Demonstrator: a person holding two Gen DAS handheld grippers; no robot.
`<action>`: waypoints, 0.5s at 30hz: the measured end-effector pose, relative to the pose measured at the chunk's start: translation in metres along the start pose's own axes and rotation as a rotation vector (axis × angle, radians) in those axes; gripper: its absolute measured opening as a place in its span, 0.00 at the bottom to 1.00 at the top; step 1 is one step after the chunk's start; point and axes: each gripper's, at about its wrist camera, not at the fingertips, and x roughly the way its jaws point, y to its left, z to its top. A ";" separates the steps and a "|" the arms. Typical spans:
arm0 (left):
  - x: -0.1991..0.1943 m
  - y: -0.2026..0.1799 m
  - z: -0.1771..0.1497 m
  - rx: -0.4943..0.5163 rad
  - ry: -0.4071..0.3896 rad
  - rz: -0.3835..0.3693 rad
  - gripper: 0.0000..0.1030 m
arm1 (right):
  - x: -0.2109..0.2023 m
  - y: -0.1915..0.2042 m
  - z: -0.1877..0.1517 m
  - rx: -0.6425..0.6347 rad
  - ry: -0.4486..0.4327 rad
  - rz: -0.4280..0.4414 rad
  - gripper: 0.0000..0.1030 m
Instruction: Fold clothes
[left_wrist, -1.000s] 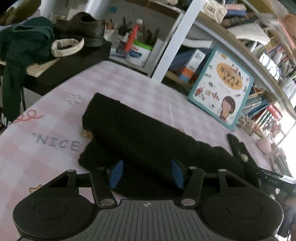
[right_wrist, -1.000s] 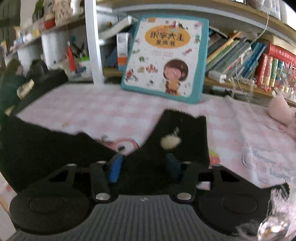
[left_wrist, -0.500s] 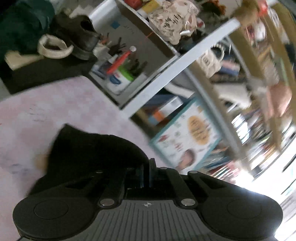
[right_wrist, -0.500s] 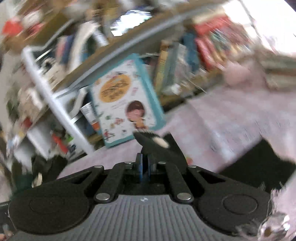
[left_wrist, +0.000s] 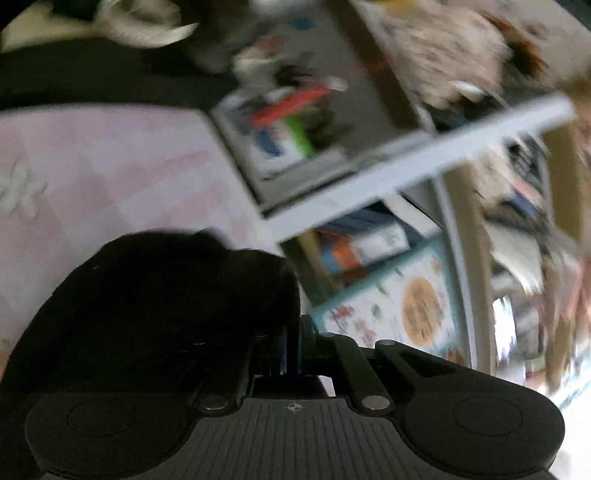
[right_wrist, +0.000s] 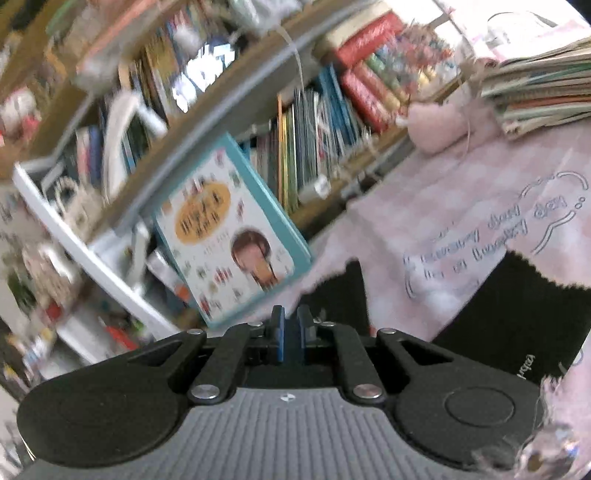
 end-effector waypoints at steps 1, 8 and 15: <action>0.003 0.005 0.001 -0.025 -0.003 0.016 0.06 | 0.005 0.000 -0.001 -0.023 0.022 -0.013 0.10; 0.025 0.027 0.008 -0.109 0.031 0.099 0.17 | 0.053 0.001 0.010 -0.283 0.161 -0.154 0.60; 0.021 0.022 0.004 -0.032 0.048 0.095 0.24 | 0.102 -0.003 0.024 -0.355 0.290 -0.179 0.56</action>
